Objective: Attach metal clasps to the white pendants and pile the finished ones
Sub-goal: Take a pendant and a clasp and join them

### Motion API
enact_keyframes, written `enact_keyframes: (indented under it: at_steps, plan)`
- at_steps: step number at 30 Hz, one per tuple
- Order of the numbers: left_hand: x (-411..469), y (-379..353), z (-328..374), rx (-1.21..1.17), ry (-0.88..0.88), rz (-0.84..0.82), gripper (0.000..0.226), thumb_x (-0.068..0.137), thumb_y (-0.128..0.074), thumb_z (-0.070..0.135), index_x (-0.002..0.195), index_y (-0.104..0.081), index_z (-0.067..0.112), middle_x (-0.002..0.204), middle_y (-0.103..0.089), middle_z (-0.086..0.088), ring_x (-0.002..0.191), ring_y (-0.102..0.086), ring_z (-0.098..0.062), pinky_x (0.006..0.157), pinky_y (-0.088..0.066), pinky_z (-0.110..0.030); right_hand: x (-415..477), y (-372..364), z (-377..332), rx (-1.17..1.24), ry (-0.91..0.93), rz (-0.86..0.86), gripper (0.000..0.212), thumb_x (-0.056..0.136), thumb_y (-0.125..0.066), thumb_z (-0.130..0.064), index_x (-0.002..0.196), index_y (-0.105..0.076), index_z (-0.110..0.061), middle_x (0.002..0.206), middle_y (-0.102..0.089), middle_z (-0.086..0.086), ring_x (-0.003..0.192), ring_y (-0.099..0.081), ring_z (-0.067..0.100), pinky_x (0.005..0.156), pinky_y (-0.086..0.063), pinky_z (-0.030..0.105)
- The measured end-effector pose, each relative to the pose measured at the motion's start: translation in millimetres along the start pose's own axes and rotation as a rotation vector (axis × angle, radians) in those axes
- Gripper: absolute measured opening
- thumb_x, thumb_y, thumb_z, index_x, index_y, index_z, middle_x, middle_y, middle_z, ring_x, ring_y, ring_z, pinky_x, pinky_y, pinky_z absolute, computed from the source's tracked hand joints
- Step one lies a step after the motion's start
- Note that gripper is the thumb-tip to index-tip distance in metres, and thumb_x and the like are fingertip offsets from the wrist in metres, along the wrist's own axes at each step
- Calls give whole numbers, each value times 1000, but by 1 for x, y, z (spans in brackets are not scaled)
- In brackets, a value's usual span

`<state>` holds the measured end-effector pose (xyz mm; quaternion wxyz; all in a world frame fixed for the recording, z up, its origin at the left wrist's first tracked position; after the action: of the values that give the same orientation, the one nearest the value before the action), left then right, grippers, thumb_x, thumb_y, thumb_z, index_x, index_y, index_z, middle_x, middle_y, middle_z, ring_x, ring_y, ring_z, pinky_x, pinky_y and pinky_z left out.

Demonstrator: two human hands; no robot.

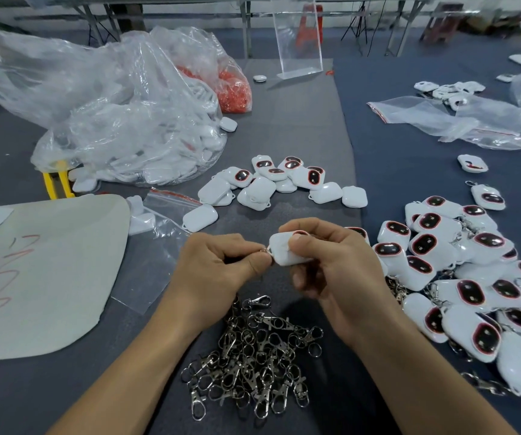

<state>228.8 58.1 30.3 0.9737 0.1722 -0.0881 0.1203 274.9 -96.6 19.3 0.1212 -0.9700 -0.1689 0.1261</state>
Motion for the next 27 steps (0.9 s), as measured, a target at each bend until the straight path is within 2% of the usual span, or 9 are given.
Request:
enact_keyframes:
  at_steps: [5, 8, 12, 14, 16, 18, 22, 24, 27]
  plan:
    - [-8, -11, 23, 803, -484, 36, 19, 87, -64, 19, 71, -74, 12, 62, -55, 2, 60, -49, -20, 62, -37, -32, -11, -5, -2, -250, 264, 139, 18, 88, -71, -4, 85, -74, -22, 56, -62, 3, 40, -52, 17, 39, -38, 22]
    - [-5, -6, 19, 706, -378, 67, 15, 86, -66, 22, 77, -76, 17, 64, -57, 5, 64, -51, -16, 63, -37, -28, -6, -5, 4, -71, 143, 145, 18, 92, -66, -1, 88, -74, -17, 59, -64, 10, 40, -51, 18, 37, -36, 23]
    - [2, -9, -12, -111, 151, -21, 10, 83, -75, 25, 85, -83, 31, 58, -61, 15, 57, -49, -3, 58, -39, -15, 7, 0, 10, 187, -97, 46, 15, 96, -57, 0, 98, -71, -3, 66, -63, 13, 41, -46, 15, 37, -30, 23]
    - [2, -12, -14, -206, 217, -47, 10, 79, -75, 26, 83, -83, 31, 53, -53, 11, 55, -42, -6, 56, -36, -17, 8, -2, 12, 205, -124, 1, 15, 96, -56, -2, 99, -71, -4, 68, -63, 13, 41, -46, 15, 38, -30, 22]
    - [3, -9, -10, -169, 164, -32, 12, 83, -76, 19, 82, -83, 28, 55, -59, 14, 56, -49, -2, 57, -39, -14, 7, -4, 14, 211, -127, -7, 16, 96, -57, -2, 98, -72, -6, 69, -63, 13, 41, -47, 14, 38, -30, 22]
    - [2, -4, -4, 116, 5, 3, 13, 84, -72, 24, 74, -80, 20, 58, -61, 8, 59, -53, -1, 58, -39, -17, 6, -2, 14, 143, -58, 38, 17, 95, -59, -1, 94, -73, -10, 68, -64, 12, 41, -48, 14, 38, -32, 21]
    - [-4, -16, 11, 829, -352, -49, 21, 80, -63, 22, 62, -66, 11, 59, -52, 0, 59, -50, -23, 58, -38, -36, -7, -8, -1, -539, 398, 161, 19, 88, -70, -8, 92, -73, -26, 64, -64, -11, 48, -52, 5, 47, -41, 16]
    - [-4, -21, 9, 900, -406, -88, 17, 77, -63, 18, 61, -61, 12, 60, -52, -3, 58, -48, -26, 59, -35, -36, -10, -14, -1, -703, 484, 184, 18, 89, -71, -13, 94, -71, -30, 66, -65, -17, 52, -56, 3, 49, -40, 10]
    - [1, -13, 2, 720, -215, -59, 23, 85, -57, 29, 76, -74, 17, 67, -61, 1, 67, -55, -20, 65, -39, -35, 1, -3, 4, -412, 266, 193, 17, 94, -66, -8, 94, -72, -24, 59, -65, -2, 43, -53, 7, 43, -41, 20]
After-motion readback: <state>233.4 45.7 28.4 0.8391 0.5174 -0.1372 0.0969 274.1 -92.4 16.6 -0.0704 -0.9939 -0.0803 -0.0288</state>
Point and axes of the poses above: each hand's wrist, its own x-axis towards the middle knuckle, its own y-axis out of the back of the hand, z = x × y, the point moved 6 cm from there along x, towards the middle knuckle
